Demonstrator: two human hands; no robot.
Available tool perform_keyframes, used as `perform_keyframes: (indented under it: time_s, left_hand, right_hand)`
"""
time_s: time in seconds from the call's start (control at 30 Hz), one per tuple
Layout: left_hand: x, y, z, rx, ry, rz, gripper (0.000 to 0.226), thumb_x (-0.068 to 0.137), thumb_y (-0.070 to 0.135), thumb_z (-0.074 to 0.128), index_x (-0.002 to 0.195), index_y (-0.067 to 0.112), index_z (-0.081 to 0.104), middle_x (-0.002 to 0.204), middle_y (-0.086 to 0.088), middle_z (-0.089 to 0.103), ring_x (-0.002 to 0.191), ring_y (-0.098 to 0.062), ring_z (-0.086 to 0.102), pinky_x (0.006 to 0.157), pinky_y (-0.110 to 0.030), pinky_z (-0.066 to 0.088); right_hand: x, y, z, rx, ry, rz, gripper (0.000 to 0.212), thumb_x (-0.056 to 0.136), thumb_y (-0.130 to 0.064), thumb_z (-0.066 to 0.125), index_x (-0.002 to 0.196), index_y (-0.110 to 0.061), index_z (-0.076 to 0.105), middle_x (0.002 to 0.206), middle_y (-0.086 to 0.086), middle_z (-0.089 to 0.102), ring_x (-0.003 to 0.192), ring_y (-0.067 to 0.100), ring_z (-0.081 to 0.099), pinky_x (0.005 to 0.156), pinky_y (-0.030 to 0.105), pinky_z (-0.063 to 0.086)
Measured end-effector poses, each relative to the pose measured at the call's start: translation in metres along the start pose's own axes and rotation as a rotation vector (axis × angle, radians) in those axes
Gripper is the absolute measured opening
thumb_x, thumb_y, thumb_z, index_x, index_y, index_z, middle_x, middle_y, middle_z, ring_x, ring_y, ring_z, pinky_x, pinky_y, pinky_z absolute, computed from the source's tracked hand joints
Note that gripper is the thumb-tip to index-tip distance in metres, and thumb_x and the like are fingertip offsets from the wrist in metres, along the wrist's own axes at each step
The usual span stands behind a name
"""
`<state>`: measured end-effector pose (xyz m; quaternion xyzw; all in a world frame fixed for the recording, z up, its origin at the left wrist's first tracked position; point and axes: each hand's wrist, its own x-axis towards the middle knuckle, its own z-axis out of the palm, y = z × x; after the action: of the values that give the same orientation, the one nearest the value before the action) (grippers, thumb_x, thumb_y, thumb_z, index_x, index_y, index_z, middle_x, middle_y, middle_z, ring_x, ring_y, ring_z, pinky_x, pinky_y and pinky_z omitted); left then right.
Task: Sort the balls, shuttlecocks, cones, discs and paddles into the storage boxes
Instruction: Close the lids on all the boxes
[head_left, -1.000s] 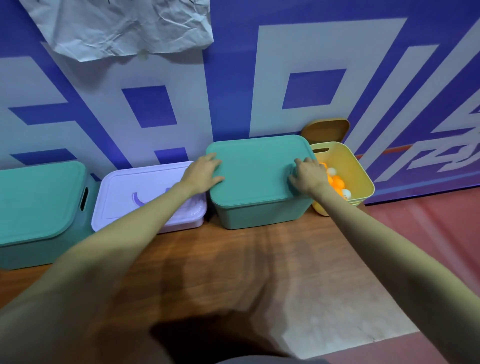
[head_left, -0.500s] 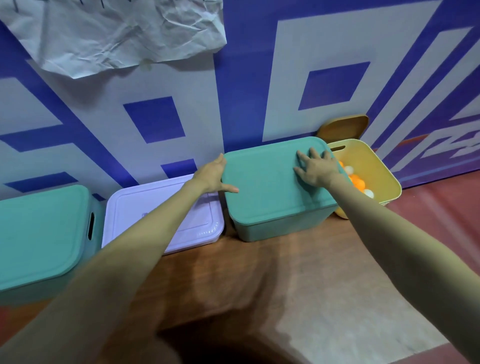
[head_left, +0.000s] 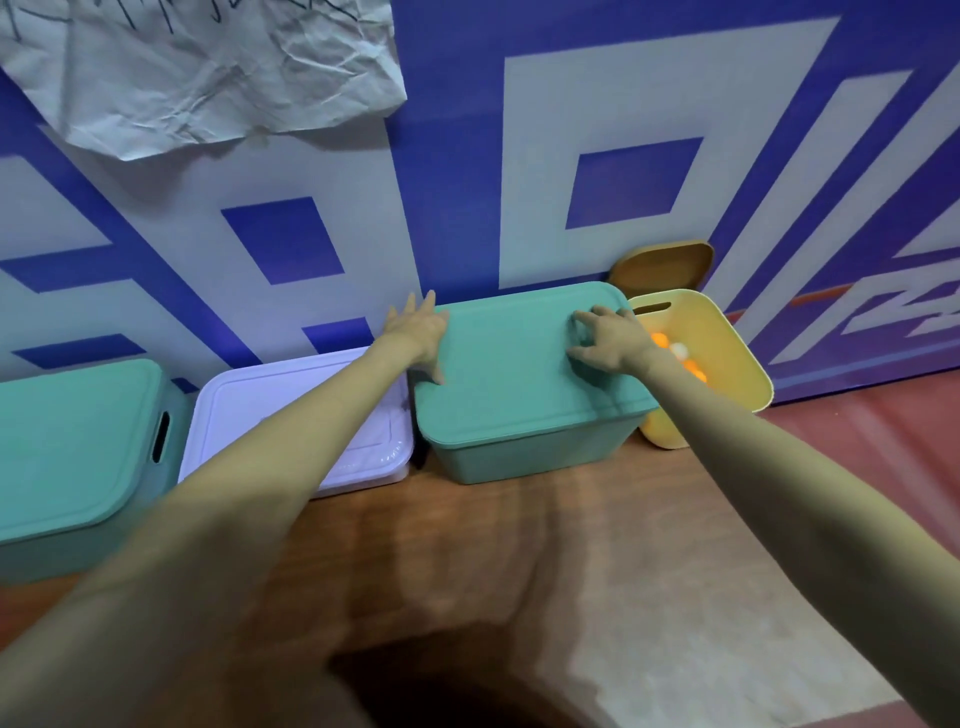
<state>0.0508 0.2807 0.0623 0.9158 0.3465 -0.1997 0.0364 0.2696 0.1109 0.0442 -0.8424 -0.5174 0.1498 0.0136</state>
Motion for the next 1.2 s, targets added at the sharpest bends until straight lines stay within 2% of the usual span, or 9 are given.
perform_keyframes:
  time_s: [0.1,0.3,0.43,0.6,0.87,0.97,1.1,1.2]
  left_hand:
    - [0.002,0.035,-0.006,-0.064,0.075,0.000,0.082,0.080,0.035,0.073,0.147,0.012,0.031,0.161,-0.011,0.004,0.147,-0.033,0.009,0.117,-0.049,0.021]
    - [0.019,0.121,-0.018,-0.289,0.229,-0.029,0.058,0.085,0.028,0.066,0.134,0.006,0.046,0.149,-0.012,0.035,0.135,-0.030,0.035,0.107,-0.044,0.035]
    - [0.033,0.176,-0.030,-0.364,0.343,0.004,0.059,0.086,0.024,0.064,0.139,0.008,0.043,0.143,-0.008,0.044,0.130,-0.029,0.042,0.106,-0.043,0.039]
    - [0.056,0.224,-0.049,-0.392,0.429,0.058,0.059,0.090,0.026,0.063,0.142,0.010,0.041,0.144,-0.008,0.046,0.131,-0.027,0.043,0.108,-0.042,0.038]
    - [0.107,0.252,-0.073,-0.414,0.479,0.052,0.054,0.095,0.026,0.058,0.143,0.011,0.038,0.144,-0.010,0.047,0.131,-0.026,0.045,0.105,-0.038,0.040]
    - [0.122,0.257,-0.073,-0.433,0.574,0.040,0.051,0.095,0.025,0.058,0.141,0.012,0.041,0.138,-0.009,0.053,0.126,-0.024,0.051,0.102,-0.037,0.044]
    - [0.138,0.258,-0.067,-0.382,0.618,0.056,0.038,0.095,0.023,0.059,0.131,0.012,0.053,0.125,-0.007,0.062,0.115,-0.022,0.057,0.095,-0.033,0.046]
    - [0.145,0.255,-0.063,-0.369,0.640,0.044,0.027,0.096,0.017,0.056,0.122,0.010,0.060,0.118,-0.009,0.064,0.109,-0.022,0.057,0.090,-0.030,0.047]
  right_hand:
    - [-0.017,0.024,-0.009,0.196,0.071,-0.088,0.059,0.091,-0.027,0.060,0.141,-0.004,0.040,0.145,0.017,0.040,0.135,0.030,0.036,0.111,0.034,0.026]
    - [-0.034,0.108,-0.028,0.137,0.140,-0.165,0.046,0.090,-0.019,0.059,0.133,-0.006,0.049,0.138,0.014,0.049,0.127,0.028,0.044,0.105,0.035,0.036]
    - [-0.034,0.161,-0.041,0.125,0.148,-0.143,0.050,0.091,-0.018,0.060,0.137,-0.007,0.044,0.141,0.014,0.045,0.126,0.029,0.046,0.102,0.037,0.042]
    - [-0.018,0.205,-0.060,0.116,0.141,-0.147,0.056,0.093,-0.017,0.058,0.143,-0.005,0.034,0.145,0.017,0.039,0.129,0.032,0.043,0.104,0.037,0.039]
    - [0.037,0.231,-0.078,0.111,0.232,-0.116,0.060,0.093,-0.015,0.056,0.145,-0.005,0.029,0.143,0.018,0.039,0.126,0.036,0.043,0.102,0.041,0.040]
    - [0.058,0.233,-0.074,0.076,0.299,-0.110,0.051,0.094,-0.017,0.055,0.140,-0.006,0.036,0.136,0.018,0.046,0.120,0.034,0.047,0.098,0.039,0.041]
    - [0.077,0.235,-0.063,0.069,0.338,-0.164,0.034,0.095,-0.016,0.053,0.129,-0.009,0.051,0.120,0.015,0.058,0.107,0.031,0.053,0.090,0.038,0.044]
    - [0.086,0.232,-0.057,0.106,0.330,-0.177,0.026,0.097,-0.007,0.048,0.120,-0.007,0.057,0.110,0.015,0.060,0.098,0.032,0.058,0.078,0.036,0.049]
